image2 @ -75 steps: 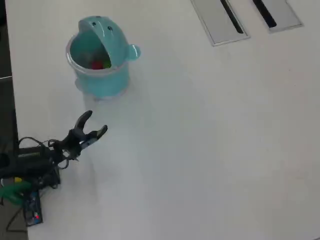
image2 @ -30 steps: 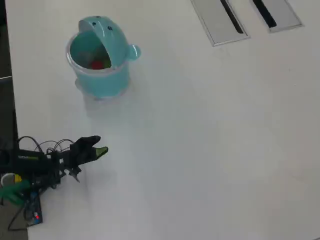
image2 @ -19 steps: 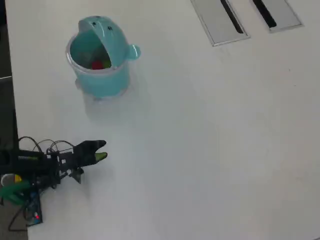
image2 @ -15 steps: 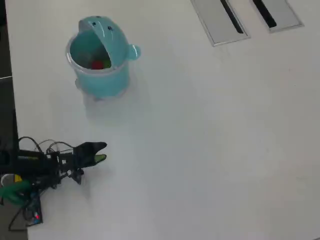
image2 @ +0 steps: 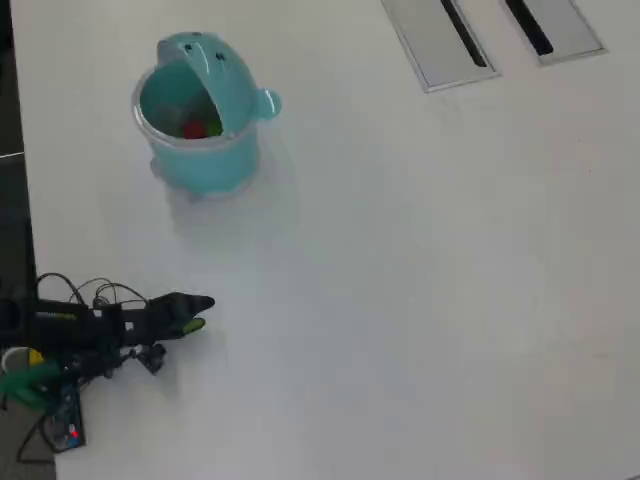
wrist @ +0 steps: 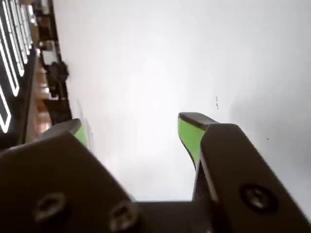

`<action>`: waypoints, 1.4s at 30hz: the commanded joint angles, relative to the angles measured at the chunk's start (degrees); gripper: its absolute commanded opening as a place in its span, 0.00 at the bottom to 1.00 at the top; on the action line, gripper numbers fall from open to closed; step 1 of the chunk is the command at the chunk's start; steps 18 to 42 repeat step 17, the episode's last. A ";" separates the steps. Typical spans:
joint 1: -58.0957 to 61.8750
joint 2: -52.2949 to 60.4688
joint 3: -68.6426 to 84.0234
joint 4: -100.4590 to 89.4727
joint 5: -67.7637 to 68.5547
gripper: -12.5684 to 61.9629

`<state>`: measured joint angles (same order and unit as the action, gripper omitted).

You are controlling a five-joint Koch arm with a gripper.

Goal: Grasp RGB lego blocks and put them in the bin one by one.

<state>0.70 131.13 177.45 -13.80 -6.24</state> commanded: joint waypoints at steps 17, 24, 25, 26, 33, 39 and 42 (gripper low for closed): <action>-0.62 3.60 4.22 0.97 0.26 0.63; -0.62 3.60 4.22 0.97 0.26 0.63; -0.62 3.60 4.22 0.97 0.26 0.63; -0.62 3.60 4.22 0.97 0.26 0.63; -0.62 3.60 4.22 0.97 0.26 0.63; -0.62 3.60 4.22 0.97 0.26 0.63; -0.62 3.60 4.22 0.97 0.26 0.63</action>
